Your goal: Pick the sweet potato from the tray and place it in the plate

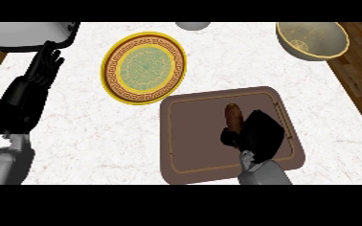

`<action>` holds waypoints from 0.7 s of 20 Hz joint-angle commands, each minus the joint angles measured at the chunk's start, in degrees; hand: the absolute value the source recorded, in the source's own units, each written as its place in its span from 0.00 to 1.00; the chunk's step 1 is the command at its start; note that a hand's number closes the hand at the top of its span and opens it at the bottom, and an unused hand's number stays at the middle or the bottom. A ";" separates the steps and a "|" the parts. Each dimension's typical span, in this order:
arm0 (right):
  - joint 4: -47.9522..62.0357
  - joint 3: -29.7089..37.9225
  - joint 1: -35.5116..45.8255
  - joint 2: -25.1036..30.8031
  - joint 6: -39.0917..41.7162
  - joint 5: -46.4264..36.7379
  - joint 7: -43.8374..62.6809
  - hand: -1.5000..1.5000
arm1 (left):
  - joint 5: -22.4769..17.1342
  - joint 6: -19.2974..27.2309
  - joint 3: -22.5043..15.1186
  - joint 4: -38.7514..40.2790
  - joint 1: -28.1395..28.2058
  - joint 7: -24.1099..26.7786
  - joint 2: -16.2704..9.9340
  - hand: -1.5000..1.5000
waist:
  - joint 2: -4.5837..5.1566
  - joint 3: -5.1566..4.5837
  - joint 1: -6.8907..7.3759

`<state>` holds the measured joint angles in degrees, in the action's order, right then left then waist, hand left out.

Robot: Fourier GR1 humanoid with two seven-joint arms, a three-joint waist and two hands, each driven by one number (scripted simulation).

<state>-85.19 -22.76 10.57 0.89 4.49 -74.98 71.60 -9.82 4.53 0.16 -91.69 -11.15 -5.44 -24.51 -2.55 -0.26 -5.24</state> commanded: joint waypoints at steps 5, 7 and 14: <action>-14.70 -9.26 2.01 -0.85 -6.07 -11.66 13.62 1.00 | -0.52 -1.68 -0.47 -0.98 -1.19 -1.02 -0.87 0.50 | 0.38 0.08 3.02; -16.87 -10.95 4.80 -0.85 -6.45 -13.14 13.61 1.00 | -0.64 -1.59 0.03 -0.60 -2.06 -0.42 -0.83 0.50 | 0.90 0.08 4.25; -18.82 -11.98 10.89 -0.85 -6.27 -15.86 13.60 1.00 | -1.06 -2.89 -1.30 0.59 -3.91 0.16 0.38 0.50 | 2.14 0.09 6.54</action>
<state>-102.72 -33.61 17.42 0.70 -0.73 -89.77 71.16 -10.19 2.52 -1.38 -91.59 -13.84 -5.07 -23.92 -0.88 -0.17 0.03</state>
